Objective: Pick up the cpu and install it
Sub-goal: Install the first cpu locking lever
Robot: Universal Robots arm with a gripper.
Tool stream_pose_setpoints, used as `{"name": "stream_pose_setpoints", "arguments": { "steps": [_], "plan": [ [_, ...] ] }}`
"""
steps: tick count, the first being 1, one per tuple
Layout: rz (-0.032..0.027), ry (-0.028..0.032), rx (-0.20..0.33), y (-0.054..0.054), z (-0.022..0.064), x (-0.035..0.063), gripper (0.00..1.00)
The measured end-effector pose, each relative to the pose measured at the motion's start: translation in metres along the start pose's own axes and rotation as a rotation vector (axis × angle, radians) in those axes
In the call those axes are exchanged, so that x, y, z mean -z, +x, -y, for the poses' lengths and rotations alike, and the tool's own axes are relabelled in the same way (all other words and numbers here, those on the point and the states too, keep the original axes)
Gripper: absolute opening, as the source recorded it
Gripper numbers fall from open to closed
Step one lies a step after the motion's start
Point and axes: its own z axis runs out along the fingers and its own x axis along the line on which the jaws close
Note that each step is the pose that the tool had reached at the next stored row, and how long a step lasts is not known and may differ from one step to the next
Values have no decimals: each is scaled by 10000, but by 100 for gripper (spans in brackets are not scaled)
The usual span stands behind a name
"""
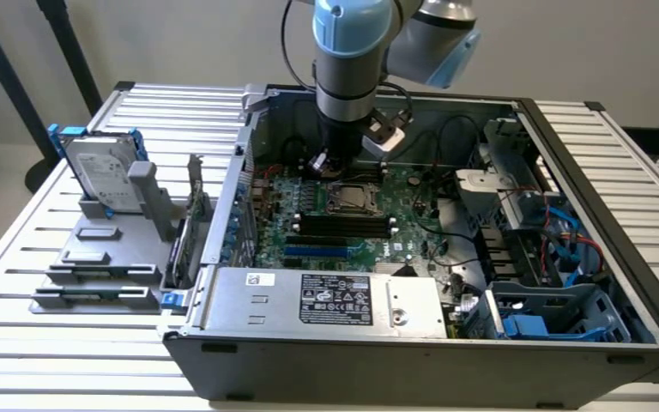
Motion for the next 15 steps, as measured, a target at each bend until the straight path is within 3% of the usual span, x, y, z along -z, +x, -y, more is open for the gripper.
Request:
{"name": "stream_pose_setpoints", "arguments": {
  "steps": [15],
  "plan": [
    [112,-103,-1,48,-62,-32,11]
  ]
}}
